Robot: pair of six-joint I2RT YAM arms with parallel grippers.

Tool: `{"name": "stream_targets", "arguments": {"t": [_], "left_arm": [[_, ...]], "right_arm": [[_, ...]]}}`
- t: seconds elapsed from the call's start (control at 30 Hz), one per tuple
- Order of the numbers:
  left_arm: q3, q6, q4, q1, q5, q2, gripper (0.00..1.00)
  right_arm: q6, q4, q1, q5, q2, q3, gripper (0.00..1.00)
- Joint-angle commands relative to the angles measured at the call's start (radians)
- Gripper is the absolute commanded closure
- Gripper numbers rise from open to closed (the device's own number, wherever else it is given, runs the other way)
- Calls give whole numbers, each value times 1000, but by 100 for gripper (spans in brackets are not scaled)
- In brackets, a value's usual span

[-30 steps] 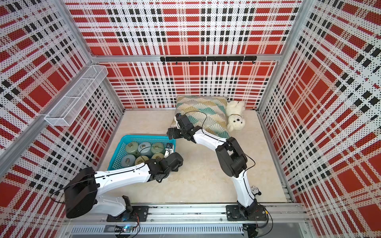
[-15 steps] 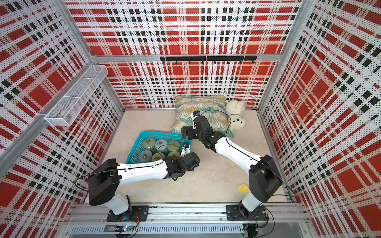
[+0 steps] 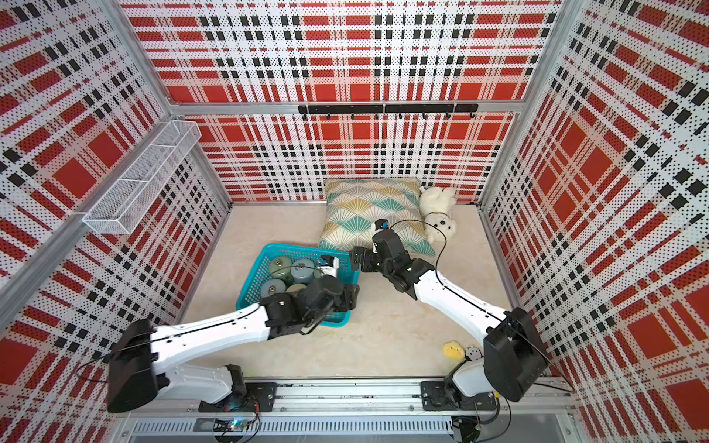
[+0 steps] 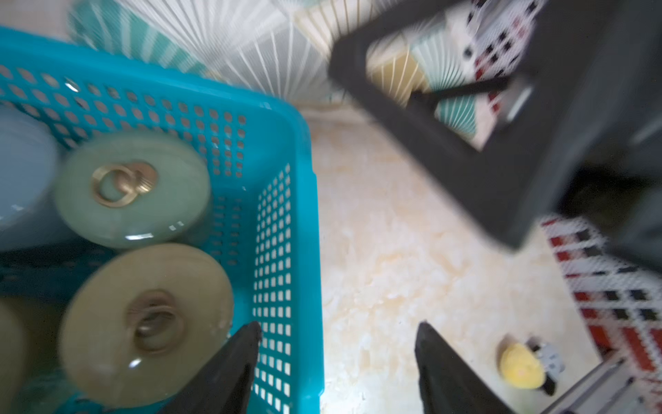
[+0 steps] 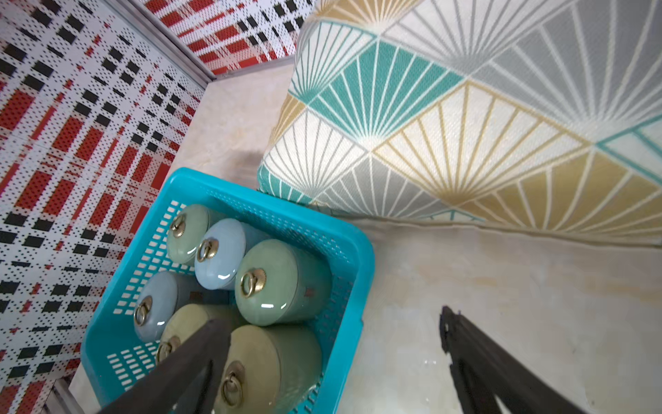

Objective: Take the tea canister out of the basket
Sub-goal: Adjust the distractor at the center of the board.

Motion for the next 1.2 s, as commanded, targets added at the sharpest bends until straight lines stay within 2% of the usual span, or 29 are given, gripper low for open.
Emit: {"name": "stream_targets", "arguments": {"t": [0.0,0.2,0.33,0.4,0.67,0.77,1.03,1.1,1.17], "left_arm": [[-76,8,27,79,28,-135,22],[-202,33,9,309,128,-383,17],[-251,45,3,403,185,-476,16],[-269,48,4,426,202,-495,16],[-292,80,12,439,222,-510,16],[-292,93,12,439,207,-521,16],[-287,120,-2,443,189,-547,15],[-292,121,-2,445,189,-550,15],[-295,121,-2,446,193,-552,15]], "right_arm": [[37,-46,43,14,11,14,0],[85,-98,127,63,86,75,0],[119,-150,192,142,147,119,4],[142,-172,209,168,174,129,9],[220,-221,235,295,202,114,23],[235,-208,234,292,220,109,31],[280,-223,235,307,278,118,38],[283,-223,235,317,271,112,45],[282,-233,235,331,272,116,47]]}}
